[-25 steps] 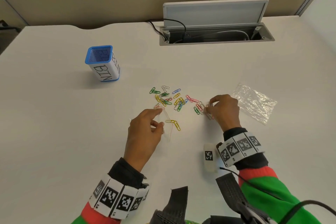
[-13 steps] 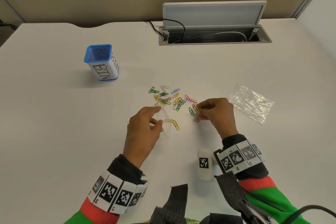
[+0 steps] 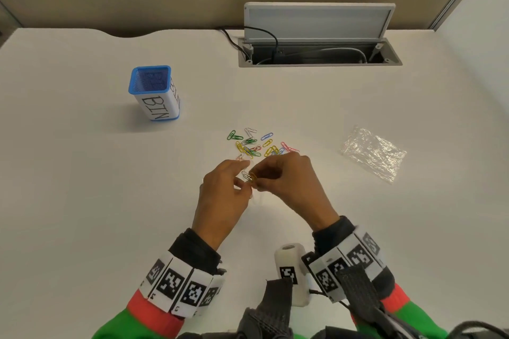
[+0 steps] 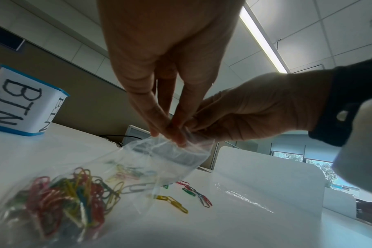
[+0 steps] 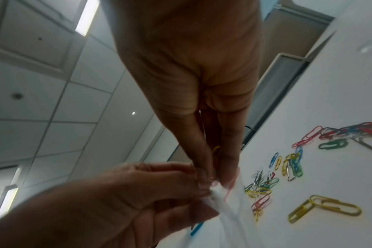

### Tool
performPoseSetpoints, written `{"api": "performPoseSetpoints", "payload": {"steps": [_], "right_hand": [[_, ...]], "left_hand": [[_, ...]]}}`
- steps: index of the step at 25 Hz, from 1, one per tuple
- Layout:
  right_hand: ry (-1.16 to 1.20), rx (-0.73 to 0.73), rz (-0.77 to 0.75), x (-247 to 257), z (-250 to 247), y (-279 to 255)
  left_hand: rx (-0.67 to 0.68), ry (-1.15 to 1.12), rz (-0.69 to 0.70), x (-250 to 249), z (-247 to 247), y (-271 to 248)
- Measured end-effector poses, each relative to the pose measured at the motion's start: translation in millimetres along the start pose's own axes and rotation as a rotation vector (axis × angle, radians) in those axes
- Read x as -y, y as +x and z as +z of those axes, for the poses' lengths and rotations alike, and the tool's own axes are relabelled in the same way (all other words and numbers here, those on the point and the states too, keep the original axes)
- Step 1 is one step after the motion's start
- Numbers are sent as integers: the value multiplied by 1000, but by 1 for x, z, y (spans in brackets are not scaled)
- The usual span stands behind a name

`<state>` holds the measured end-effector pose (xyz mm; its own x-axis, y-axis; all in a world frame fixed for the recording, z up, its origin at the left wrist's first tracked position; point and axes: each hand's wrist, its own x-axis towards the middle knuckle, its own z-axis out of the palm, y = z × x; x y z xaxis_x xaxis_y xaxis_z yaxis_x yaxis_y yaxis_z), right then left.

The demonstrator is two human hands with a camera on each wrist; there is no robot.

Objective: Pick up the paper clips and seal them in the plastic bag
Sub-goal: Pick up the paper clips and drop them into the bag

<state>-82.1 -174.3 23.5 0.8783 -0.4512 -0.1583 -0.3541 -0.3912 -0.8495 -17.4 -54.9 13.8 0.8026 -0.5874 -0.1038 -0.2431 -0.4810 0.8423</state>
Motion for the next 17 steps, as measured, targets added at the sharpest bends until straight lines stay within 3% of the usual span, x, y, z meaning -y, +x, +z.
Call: {"api": "performPoseSetpoints", "payload": {"steps": [5,9,11,14,17], "right_hand": [[11,8,3,8,5,-4],[265,-322,121,-14,-19,1],[114,-440,240,-42,-32,7],[-123,-388,399,-68,-31,14],[-251,-340,392,-73,-18,18]], "left_hand": [[1,-18,15,5,-6,-1],[-7,-23,19,5,-7,0],[-11,-4,41,5,-8,-1],[-3,8,42,5,-8,-2],[1,7,39,6,-7,-2]]}}
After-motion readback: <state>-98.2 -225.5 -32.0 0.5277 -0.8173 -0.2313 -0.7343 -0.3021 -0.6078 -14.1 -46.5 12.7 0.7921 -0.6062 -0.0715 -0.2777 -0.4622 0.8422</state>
